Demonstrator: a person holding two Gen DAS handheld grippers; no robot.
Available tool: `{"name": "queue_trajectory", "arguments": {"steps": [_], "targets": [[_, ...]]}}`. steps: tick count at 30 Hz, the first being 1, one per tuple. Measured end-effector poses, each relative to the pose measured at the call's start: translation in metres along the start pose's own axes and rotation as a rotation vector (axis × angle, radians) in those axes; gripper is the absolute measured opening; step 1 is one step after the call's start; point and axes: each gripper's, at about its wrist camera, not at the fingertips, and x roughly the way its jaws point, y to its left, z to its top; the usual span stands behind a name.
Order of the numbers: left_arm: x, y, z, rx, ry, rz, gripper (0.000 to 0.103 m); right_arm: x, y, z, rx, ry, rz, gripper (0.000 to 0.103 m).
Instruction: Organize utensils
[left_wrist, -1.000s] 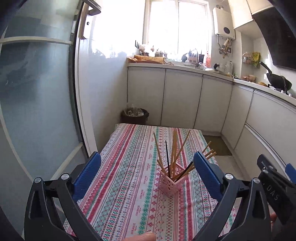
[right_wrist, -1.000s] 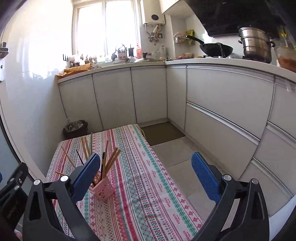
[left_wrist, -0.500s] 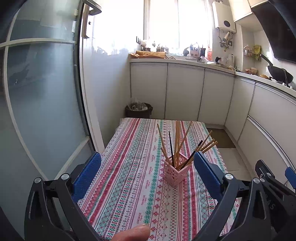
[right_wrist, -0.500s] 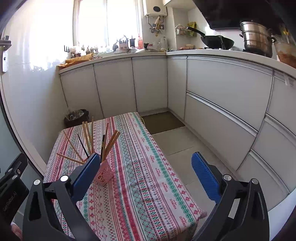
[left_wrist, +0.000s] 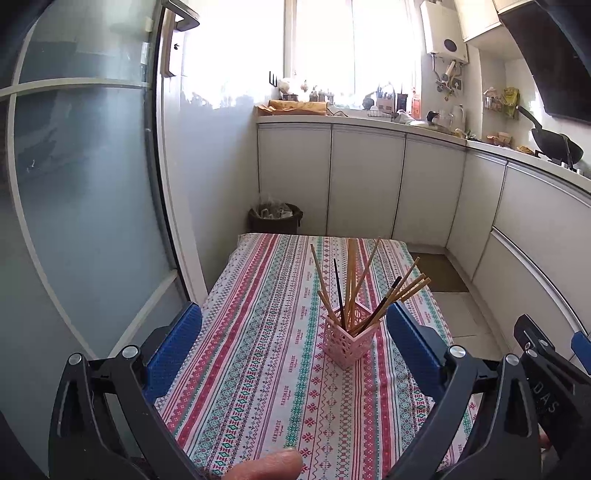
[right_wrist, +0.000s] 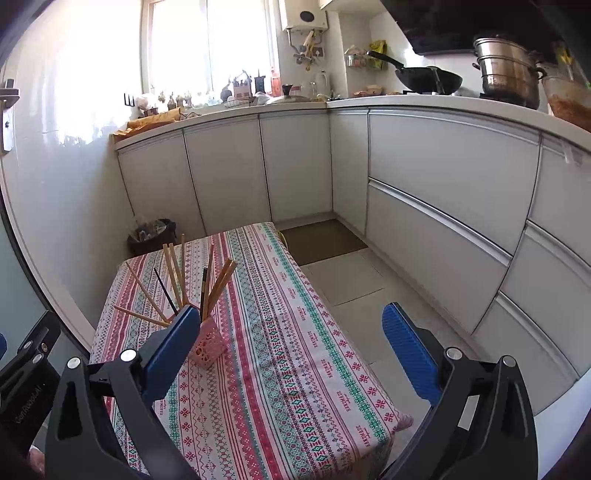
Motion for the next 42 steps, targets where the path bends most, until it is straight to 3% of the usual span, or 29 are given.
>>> {"name": "queue_trajectory", "arguments": {"steps": [27, 42], "targets": [[-0.024, -0.043, -0.018, 0.064, -0.002, -0.085, 0.096, -0.018, -0.055, -0.014, 0.08, 0.017, -0.069, 0.096], [-0.03, -0.054, -0.018, 0.076, -0.013, -0.088, 0.096, -0.02, -0.065, -0.013, 0.101, 0.017, -0.073, 0.096]]}}
